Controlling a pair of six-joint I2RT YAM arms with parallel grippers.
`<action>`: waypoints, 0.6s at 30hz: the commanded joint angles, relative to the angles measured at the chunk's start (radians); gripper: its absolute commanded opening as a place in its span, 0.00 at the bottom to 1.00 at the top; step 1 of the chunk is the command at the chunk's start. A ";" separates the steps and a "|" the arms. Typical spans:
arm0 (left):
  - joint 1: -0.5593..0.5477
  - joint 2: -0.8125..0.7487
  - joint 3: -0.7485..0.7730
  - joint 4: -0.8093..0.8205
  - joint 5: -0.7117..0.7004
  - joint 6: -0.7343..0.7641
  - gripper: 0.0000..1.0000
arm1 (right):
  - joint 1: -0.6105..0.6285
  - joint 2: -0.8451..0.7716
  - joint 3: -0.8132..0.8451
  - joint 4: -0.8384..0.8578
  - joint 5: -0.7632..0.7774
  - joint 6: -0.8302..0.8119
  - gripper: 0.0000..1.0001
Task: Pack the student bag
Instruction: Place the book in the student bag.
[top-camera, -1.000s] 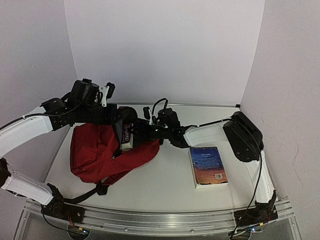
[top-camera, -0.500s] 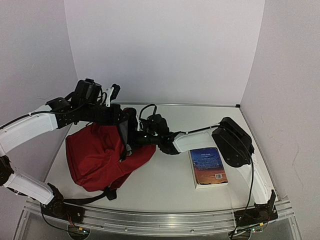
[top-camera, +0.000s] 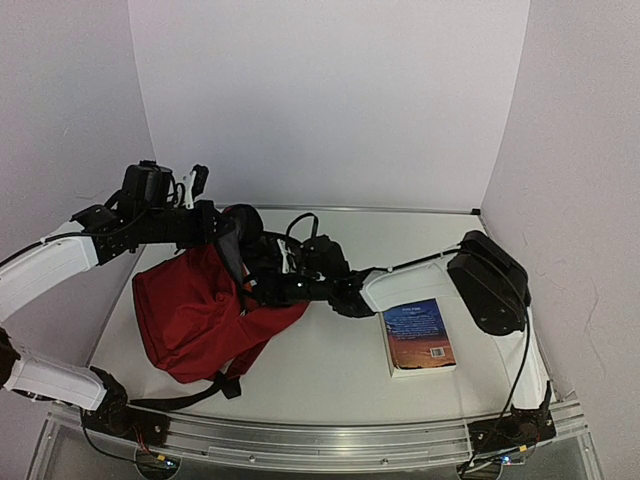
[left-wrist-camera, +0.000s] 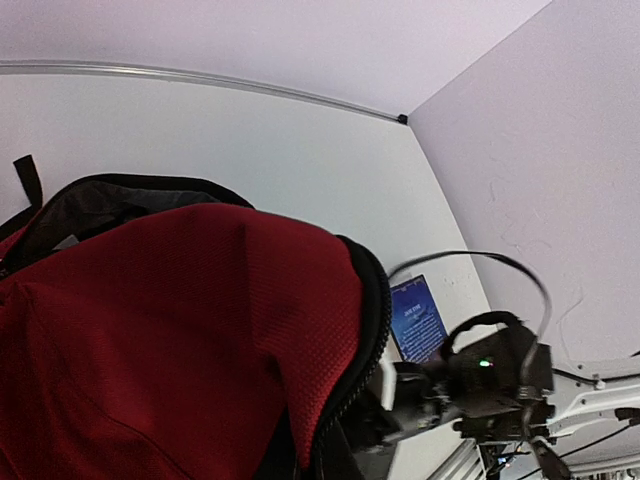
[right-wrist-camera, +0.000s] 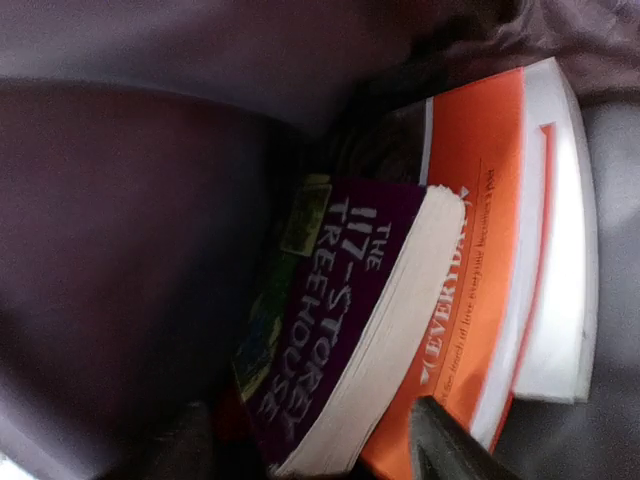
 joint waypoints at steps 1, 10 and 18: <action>0.067 -0.068 -0.065 0.112 0.018 -0.057 0.00 | -0.011 -0.270 -0.111 -0.122 0.217 -0.143 0.82; 0.241 -0.093 -0.192 0.180 0.118 -0.099 0.00 | -0.033 -0.548 -0.252 -0.621 0.637 -0.258 0.98; 0.418 -0.008 -0.143 0.197 0.280 -0.043 0.00 | -0.108 -0.580 -0.348 -0.907 0.815 -0.122 0.98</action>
